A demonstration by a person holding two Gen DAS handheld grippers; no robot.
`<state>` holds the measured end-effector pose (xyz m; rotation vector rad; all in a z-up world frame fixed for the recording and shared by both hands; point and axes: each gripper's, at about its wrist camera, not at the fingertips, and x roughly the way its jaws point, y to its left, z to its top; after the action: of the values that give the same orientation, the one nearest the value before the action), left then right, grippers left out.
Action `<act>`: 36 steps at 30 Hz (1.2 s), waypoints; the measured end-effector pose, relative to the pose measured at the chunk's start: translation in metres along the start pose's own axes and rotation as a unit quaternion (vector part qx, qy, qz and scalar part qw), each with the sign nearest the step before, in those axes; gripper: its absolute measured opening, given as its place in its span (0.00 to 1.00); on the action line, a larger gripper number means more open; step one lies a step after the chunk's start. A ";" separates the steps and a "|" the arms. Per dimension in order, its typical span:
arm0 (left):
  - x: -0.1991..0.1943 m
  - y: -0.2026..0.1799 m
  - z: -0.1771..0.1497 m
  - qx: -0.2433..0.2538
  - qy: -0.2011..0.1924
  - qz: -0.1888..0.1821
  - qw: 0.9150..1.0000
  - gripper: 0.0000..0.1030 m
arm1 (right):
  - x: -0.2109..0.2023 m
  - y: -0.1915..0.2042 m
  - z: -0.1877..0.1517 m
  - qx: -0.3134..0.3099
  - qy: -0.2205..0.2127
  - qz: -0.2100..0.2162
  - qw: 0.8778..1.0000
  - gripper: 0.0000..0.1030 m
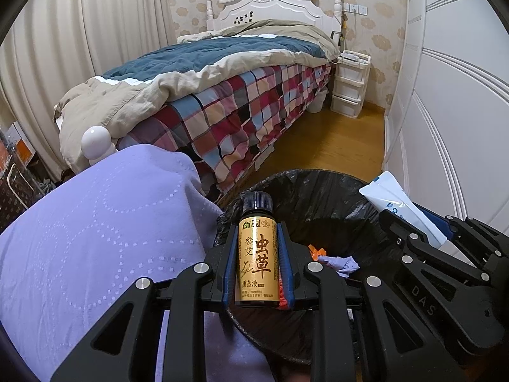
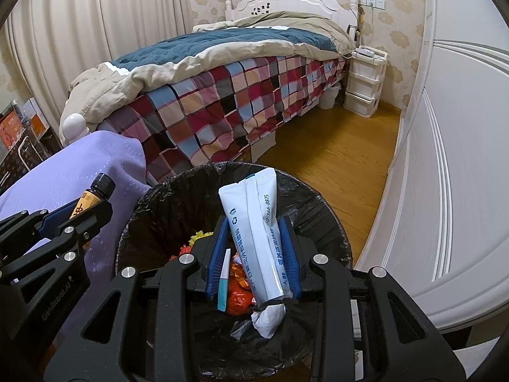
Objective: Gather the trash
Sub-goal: 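Open both grippers to drop the bottle and tube into the bin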
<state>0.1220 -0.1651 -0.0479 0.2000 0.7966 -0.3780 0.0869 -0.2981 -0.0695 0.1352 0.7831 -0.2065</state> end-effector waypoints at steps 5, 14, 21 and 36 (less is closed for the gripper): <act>0.002 -0.002 0.001 -0.003 0.004 0.002 1.000 0.24 | 0.001 0.000 0.000 0.001 0.001 -0.001 1.000 0.32; 0.001 0.000 0.003 -0.011 -0.002 0.008 1.000 0.56 | -0.001 -0.011 0.002 0.004 -0.002 -0.008 1.000 0.40; -0.004 0.014 -0.001 -0.024 -0.008 0.029 0.999 0.70 | -0.006 -0.014 0.002 0.006 -0.007 -0.020 1.000 0.51; -0.041 0.042 -0.014 -0.048 -0.028 0.056 0.997 0.78 | -0.039 0.012 -0.002 -0.007 -0.034 -0.029 0.999 0.69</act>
<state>0.1036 -0.1122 -0.0268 0.1429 0.7434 -0.2384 0.0615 -0.2804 -0.0429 0.0924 0.7204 -0.2602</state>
